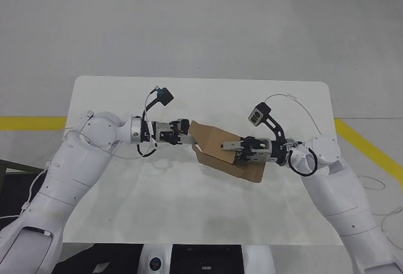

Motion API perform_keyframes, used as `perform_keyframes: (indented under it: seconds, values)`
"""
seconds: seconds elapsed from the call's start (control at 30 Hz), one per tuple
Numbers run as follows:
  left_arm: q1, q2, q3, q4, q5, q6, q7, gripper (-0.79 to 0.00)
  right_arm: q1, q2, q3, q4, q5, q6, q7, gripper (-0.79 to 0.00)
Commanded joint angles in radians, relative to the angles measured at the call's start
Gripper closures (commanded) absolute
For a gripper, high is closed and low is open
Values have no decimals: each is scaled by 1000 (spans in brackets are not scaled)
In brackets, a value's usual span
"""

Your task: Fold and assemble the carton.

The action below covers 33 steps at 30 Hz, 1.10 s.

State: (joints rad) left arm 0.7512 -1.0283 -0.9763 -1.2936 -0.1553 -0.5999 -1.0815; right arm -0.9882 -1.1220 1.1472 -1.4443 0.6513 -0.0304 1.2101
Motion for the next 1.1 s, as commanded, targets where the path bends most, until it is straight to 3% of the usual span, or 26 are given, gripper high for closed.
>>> perform_keyframes:
  seconds: [0.0,0.47,1.07]
  values:
    - [13,6,-14,-6,1,6,-2,-785,-6,2,11,2,-5,-4,-13,0]
    - [68,22,-50,-71,9,30,-3,-785,-27,5,31,-6,-10,-10,-69,0]
    - [7,-9,42,-46,-1,7,-3,-785,-26,-7,-26,-60,-7,0,-93,0]
